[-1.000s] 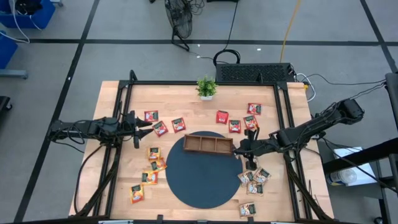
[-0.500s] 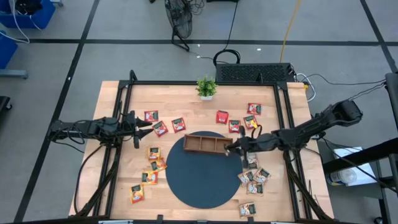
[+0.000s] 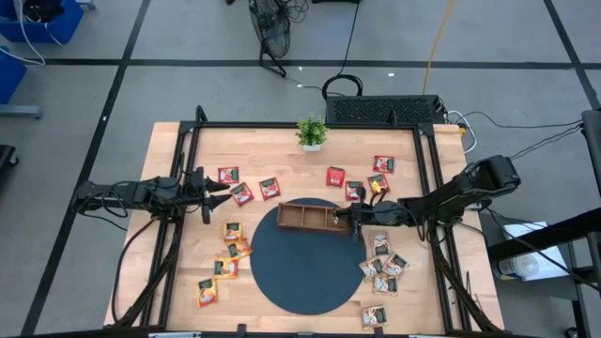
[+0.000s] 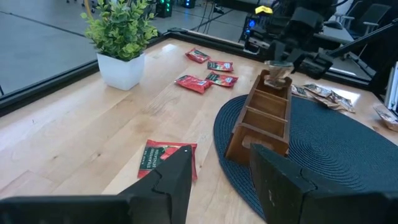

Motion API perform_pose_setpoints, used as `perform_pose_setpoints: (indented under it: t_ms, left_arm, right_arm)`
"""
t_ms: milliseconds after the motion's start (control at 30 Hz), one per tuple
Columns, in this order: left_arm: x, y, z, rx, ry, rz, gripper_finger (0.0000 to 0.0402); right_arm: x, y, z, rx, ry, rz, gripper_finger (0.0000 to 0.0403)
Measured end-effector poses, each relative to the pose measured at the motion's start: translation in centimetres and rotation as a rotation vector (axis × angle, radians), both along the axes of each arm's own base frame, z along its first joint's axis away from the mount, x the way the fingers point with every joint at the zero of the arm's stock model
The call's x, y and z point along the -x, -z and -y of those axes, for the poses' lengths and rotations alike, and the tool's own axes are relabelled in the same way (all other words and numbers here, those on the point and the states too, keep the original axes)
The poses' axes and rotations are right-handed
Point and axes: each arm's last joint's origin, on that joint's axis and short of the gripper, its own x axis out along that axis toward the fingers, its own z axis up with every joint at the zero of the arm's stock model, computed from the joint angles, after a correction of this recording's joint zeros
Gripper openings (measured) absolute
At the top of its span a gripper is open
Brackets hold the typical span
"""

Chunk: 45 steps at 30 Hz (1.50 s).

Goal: Pick & Place Tea
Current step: Put the brown tea bag into the right slot of the wooden organizer

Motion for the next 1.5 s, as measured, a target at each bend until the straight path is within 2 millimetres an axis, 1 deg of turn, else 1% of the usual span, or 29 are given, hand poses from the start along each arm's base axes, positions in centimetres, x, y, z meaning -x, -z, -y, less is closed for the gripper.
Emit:
perform_pose_setpoints:
  t_ms: [100, 167, 467, 567, 667, 767, 867, 967, 1067, 1167, 1267, 1367, 1500]
  left_arm:
    - [0.0, 0.0, 0.0, 0.000, 0.000, 0.000, 0.0161]
    - [0.0, 0.0, 0.0, 0.000, 0.000, 0.000, 0.0161]
    - [0.0, 0.0, 0.0, 0.000, 0.000, 0.000, 0.0161]
    - [0.0, 0.0, 0.0, 0.000, 0.000, 0.001, 0.0161]
    - [0.0, 0.0, 0.0, 0.000, 0.000, 0.000, 0.0161]
    - [0.0, 0.0, 0.0, 0.000, 0.000, 0.000, 0.0161]
    - [0.0, 0.0, 0.0, 0.000, 0.000, 0.000, 0.0161]
    - [0.0, 0.0, 0.0, 0.000, 0.000, 0.001, 0.0161]
    - [0.0, 0.0, 0.0, 0.000, 0.000, 0.001, 0.0161]
    - [0.0, 0.0, 0.0, 0.000, 0.000, 0.001, 0.0161]
    - [0.0, 0.0, 0.0, 0.000, 0.000, 0.001, 0.0161]
    - [0.0, 0.0, 0.0, 0.000, 0.000, 0.001, 0.0161]
    - [0.0, 0.0, 0.0, 0.000, 0.000, 0.000, 0.0161]
  right_arm:
    - [0.1, 0.1, 0.1, 0.045, 0.008, -0.019, 0.0009]
    - [0.1, 0.1, 0.1, 0.054, 0.005, -0.022, 0.0024]
    - [0.0, 0.0, 0.0, 0.055, 0.002, -0.011, 0.0151]
    - [0.0, 0.0, 0.0, 0.060, 0.001, -0.006, 0.0180]
    - [0.0, -0.3, 0.1, 0.101, 0.010, 0.006, 0.0198]
    - [0.0, -1.1, 0.3, 0.142, 0.008, 0.034, 0.0207]
    - [-0.4, -2.4, 0.6, 0.186, -0.024, 0.000, 0.0205]
    - [-1.5, -4.1, 1.1, 0.213, -0.107, -0.170, 0.0200]
    - [-3.0, -5.9, 1.9, 0.239, -0.146, -0.341, 0.0198]
    - [-4.3, -7.1, 2.6, 0.236, -0.234, -0.406, 0.0199]
    - [-5.4, -7.2, 3.1, 0.216, -0.335, -0.414, 0.0200]
    - [-6.1, -6.1, 3.8, 0.204, -0.386, -0.452, 0.0198]
    - [-6.8, -4.9, 4.4, 0.192, -0.400, -0.491, 0.0192]
